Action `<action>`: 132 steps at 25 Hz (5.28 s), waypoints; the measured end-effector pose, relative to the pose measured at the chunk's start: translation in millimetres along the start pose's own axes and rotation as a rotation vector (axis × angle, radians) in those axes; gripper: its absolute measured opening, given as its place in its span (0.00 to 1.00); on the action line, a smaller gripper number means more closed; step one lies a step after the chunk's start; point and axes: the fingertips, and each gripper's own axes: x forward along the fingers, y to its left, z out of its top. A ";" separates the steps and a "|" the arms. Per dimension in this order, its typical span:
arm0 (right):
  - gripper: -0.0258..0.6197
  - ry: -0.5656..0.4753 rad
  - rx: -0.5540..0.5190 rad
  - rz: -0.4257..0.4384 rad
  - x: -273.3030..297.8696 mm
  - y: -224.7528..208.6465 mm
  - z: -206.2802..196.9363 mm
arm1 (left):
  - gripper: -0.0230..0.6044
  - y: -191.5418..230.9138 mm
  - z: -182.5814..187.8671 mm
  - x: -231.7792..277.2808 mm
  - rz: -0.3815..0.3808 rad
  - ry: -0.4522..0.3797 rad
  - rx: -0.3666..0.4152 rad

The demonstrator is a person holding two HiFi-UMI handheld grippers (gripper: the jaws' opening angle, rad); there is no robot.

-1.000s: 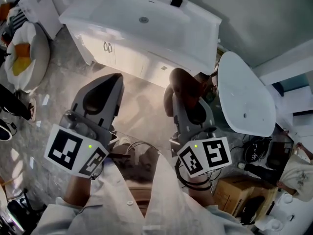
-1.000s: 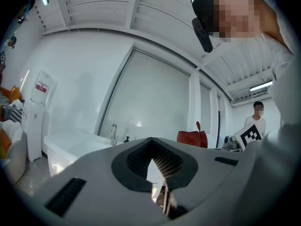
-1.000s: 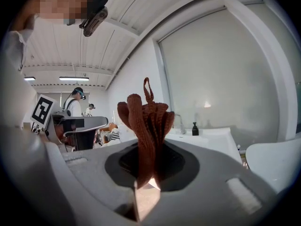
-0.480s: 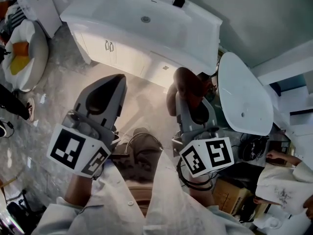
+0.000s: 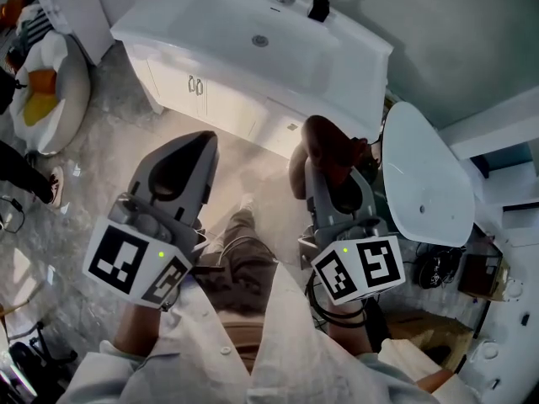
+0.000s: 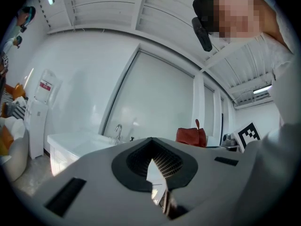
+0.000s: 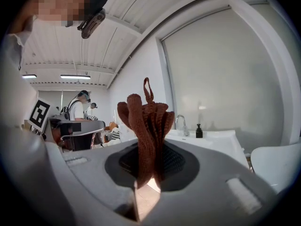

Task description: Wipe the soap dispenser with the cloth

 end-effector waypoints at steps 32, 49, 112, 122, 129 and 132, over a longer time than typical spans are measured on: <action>0.13 0.025 0.043 0.027 171.5 -183.3 26.9 | 0.03 60.1 -0.5 238.2 0.037 0.048 0.006; 0.13 -0.003 0.070 0.009 190.0 -251.6 33.5 | 0.03 46.5 2.6 306.8 0.040 0.063 0.056; 0.13 0.196 -0.213 -0.485 502.2 -443.6 36.6 | 0.03 239.2 -6.0 525.3 -0.339 0.179 -0.053; 0.13 0.293 -0.207 -0.454 536.9 -462.4 -1.8 | 0.03 242.3 -10.4 538.6 -0.334 0.195 -0.063; 0.13 0.374 -0.228 -0.401 553.1 -475.5 -34.1 | 0.03 243.8 -15.1 547.7 -0.302 0.207 -0.061; 0.13 0.396 -0.218 -0.370 557.6 -476.3 -48.1 | 0.03 243.0 -17.0 549.6 -0.283 0.210 -0.061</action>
